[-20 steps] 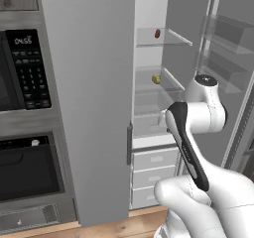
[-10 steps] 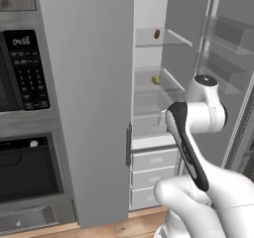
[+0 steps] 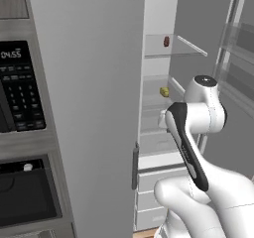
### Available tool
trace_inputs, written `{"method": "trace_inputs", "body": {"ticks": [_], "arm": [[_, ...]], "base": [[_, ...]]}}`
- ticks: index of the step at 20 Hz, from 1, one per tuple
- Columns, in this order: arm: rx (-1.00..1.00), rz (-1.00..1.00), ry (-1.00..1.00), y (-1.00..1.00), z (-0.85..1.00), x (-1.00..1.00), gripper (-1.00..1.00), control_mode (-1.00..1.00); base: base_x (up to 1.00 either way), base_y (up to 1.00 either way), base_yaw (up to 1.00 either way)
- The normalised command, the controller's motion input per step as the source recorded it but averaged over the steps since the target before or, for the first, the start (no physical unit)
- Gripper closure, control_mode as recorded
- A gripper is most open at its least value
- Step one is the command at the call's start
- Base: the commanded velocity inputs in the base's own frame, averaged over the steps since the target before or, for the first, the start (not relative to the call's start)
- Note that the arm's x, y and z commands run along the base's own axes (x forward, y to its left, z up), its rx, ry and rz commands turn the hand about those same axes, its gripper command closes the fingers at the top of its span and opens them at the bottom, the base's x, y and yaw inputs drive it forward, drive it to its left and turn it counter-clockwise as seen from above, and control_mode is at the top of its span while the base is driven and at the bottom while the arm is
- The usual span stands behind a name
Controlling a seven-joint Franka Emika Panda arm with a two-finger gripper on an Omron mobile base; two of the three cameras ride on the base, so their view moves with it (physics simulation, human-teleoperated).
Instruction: Retrieve the sausage and cheese from the fridge and place them on the cutting board on the counter.
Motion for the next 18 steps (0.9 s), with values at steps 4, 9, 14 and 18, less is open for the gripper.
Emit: {"method": "trace_inputs", "body": {"ticks": [4,9,14,18], "arm": [[0.00,0.00,0.00,0.00,0.00,0.00,-1.00,1.00],[0.00,0.00,0.00,0.00,0.00,0.00,-1.00,1.00],[0.00,0.00,0.00,0.00,0.00,0.00,-1.00,1.00],[0.00,0.00,0.00,0.00,0.00,0.00,-1.00,1.00]], "base": [[0.20,-0.20,0.00],[0.17,-0.06,0.00],[0.01,-0.01,0.00],[0.00,0.00,0.00]]}}
